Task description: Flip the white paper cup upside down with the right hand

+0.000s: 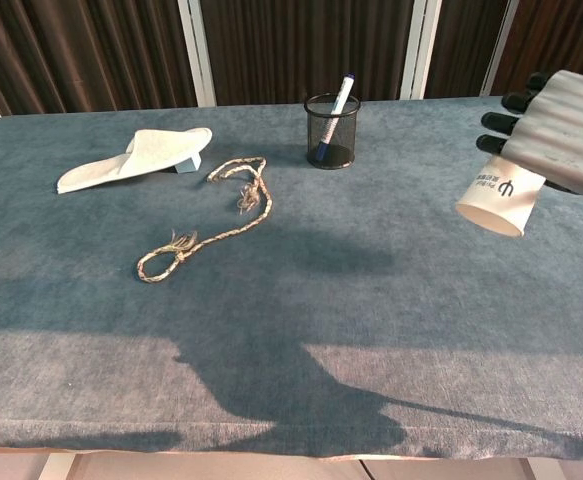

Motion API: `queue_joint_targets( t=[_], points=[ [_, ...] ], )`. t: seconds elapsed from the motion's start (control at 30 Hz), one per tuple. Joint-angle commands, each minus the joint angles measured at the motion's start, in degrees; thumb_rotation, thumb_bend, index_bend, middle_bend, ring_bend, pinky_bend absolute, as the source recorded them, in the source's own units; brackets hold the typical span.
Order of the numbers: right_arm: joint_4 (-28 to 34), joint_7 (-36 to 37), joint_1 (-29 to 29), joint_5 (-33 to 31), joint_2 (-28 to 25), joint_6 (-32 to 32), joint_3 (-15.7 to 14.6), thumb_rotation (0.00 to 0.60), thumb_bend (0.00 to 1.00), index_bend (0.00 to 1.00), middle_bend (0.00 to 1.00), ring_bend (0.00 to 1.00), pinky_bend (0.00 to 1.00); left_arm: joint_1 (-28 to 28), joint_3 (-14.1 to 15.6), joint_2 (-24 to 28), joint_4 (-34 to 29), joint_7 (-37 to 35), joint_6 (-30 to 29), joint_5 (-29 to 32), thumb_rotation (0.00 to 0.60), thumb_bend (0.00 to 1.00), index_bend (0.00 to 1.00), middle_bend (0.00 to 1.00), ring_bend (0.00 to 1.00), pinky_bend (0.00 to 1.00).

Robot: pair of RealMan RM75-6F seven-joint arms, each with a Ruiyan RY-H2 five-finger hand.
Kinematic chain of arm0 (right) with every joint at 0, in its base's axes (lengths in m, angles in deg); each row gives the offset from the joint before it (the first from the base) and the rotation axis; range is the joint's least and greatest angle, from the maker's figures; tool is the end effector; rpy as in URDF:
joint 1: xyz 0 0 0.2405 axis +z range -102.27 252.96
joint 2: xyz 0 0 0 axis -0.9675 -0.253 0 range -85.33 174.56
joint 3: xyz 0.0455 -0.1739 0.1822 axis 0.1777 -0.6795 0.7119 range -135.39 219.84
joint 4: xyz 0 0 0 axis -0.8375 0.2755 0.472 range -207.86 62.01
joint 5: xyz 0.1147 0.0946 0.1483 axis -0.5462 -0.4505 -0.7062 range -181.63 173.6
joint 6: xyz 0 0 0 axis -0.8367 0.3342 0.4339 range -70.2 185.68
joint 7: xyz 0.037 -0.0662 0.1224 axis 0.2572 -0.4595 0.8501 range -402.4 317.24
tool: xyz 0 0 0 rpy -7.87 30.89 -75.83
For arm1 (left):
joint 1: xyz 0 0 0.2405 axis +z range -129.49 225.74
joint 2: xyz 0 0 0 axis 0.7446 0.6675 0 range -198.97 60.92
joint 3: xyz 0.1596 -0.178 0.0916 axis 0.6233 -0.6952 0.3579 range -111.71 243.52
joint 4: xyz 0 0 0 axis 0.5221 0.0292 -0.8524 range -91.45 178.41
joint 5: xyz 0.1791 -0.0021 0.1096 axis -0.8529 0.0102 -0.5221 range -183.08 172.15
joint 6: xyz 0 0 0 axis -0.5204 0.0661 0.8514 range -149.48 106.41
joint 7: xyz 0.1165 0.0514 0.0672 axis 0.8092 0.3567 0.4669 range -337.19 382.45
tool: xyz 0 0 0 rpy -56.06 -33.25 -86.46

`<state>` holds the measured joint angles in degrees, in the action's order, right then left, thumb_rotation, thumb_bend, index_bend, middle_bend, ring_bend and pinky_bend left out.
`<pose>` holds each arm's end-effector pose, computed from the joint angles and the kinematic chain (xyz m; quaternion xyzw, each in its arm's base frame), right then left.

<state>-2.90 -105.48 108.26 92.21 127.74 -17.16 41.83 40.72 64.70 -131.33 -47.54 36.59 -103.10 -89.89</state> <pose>-0.2217 -0.3062 0.0426 0.7705 0.2225 0.1578 0.5762 -0.3196 0.1894 0.1619 -0.6619 -0.3110 -0.2816 0.6212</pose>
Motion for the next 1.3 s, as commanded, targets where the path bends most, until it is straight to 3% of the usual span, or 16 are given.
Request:
queue_joint_targets(
  t=[0.03, 0.23, 0.43, 0.77, 1.03, 1.3],
  points=[
    [-1.42, -13.25, 2.91, 8.02, -0.45, 2.24, -2.32, 0.6, 0.58, 0.63, 0.44, 0.4, 0.54, 0.02, 0.0, 0.06, -0.04, -0.07, 0.01, 0.02, 0.6, 0.33, 0.25, 0.24, 0.21, 0.44],
    [2.76, -24.73, 4.37, 6.03, -1.44, 11.94, -1.39, 0.6, 0.58, 0.62, 0.44, 0.37, 0.52, 0.08, -0.08, 0.18, -0.08, -0.39, 0.0, 0.22, 0.6, 0.33, 0.25, 0.24, 0.21, 0.44],
    [5.25, -30.58, 4.13, 3.61, -0.87, 16.36, -0.42, 0.6, 0.58, 0.6, 0.44, 0.36, 0.5, 0.11, -0.03, 0.32, -0.13, -0.55, -0.01, 0.13, 0.6, 0.33, 0.25, 0.24, 0.21, 0.44],
    [5.49, -30.32, 2.87, 1.36, 0.45, 17.01, 0.58, 0.6, 0.57, 0.51, 0.44, 0.31, 0.46, 0.17, -0.18, 0.63, -0.5, -0.96, 0.11, 0.6, 0.6, 0.33, 0.25, 0.24, 0.22, 0.44],
    [6.03, -27.98, 2.26, 0.79, 0.7, 16.58, 0.79, 0.6, 0.38, 0.43, 0.38, 0.29, 0.43, 0.15, -0.15, 0.61, -0.48, -0.93, 0.24, 0.63, 0.6, 0.33, 0.25, 0.25, 0.22, 0.44],
    [7.54, -24.51, 1.14, -1.01, 0.61, 15.08, 1.81, 0.6, 0.28, 0.33, 0.32, 0.29, 0.43, 0.13, -0.13, 0.6, -0.46, -1.06, 0.34, 0.64, 0.6, 0.33, 0.25, 0.26, 0.22, 0.44]
  ],
)
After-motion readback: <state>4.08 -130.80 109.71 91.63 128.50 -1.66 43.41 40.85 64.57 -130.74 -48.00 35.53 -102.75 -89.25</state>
